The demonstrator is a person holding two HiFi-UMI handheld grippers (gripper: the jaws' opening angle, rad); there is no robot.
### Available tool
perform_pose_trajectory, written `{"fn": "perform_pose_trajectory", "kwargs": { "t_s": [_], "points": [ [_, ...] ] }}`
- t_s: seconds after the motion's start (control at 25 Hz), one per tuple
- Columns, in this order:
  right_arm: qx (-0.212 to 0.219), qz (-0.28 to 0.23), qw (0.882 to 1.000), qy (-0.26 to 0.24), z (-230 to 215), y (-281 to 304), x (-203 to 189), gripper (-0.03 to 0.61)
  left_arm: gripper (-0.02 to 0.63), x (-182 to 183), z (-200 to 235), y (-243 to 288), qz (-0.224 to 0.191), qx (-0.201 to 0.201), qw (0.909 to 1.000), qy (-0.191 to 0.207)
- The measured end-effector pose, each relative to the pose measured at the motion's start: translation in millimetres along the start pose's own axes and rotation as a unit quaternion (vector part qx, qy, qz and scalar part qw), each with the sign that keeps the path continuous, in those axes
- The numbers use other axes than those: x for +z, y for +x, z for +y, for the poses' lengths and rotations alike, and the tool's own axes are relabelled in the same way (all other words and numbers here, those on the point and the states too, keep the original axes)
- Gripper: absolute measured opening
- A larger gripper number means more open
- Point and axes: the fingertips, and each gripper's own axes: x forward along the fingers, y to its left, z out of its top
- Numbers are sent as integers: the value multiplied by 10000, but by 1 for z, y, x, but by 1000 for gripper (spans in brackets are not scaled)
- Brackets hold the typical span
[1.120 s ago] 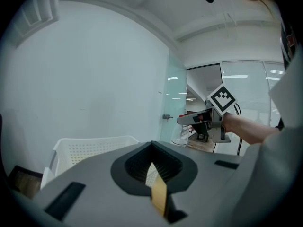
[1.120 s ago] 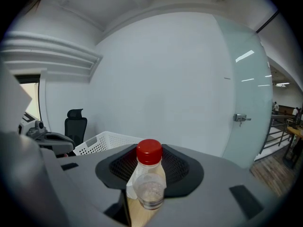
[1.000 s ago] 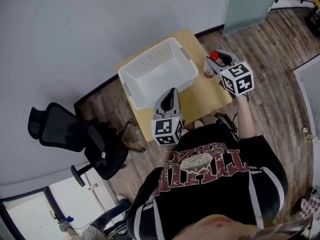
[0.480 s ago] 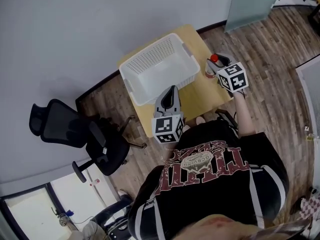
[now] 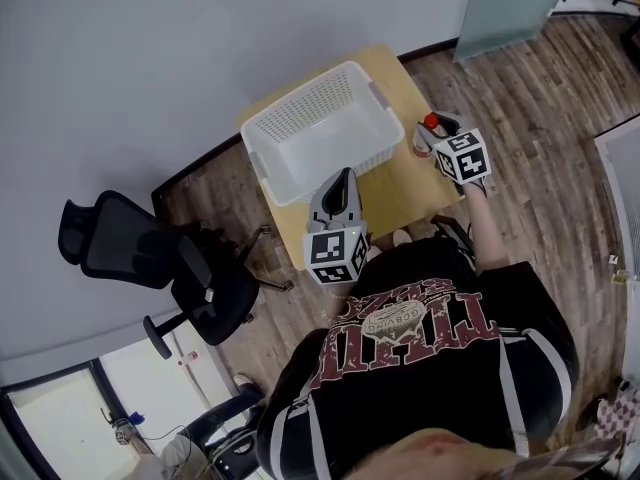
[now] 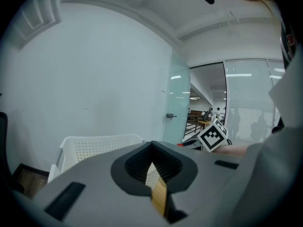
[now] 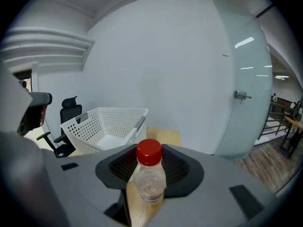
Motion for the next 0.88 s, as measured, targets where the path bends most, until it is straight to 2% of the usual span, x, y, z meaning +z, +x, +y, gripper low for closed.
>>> {"fn": "perform_pose_trajectory", "kwargs": {
  "t_s": [0.36, 0.88],
  "points": [
    [25, 148, 9999, -7, 6, 8, -18, 166, 28, -2, 2, -3, 24, 51, 10000, -9],
    [-12, 39, 9999, -146, 17, -2, -30, 166, 28, -2, 3, -2, 39, 5, 10000, -22]
  ]
}}
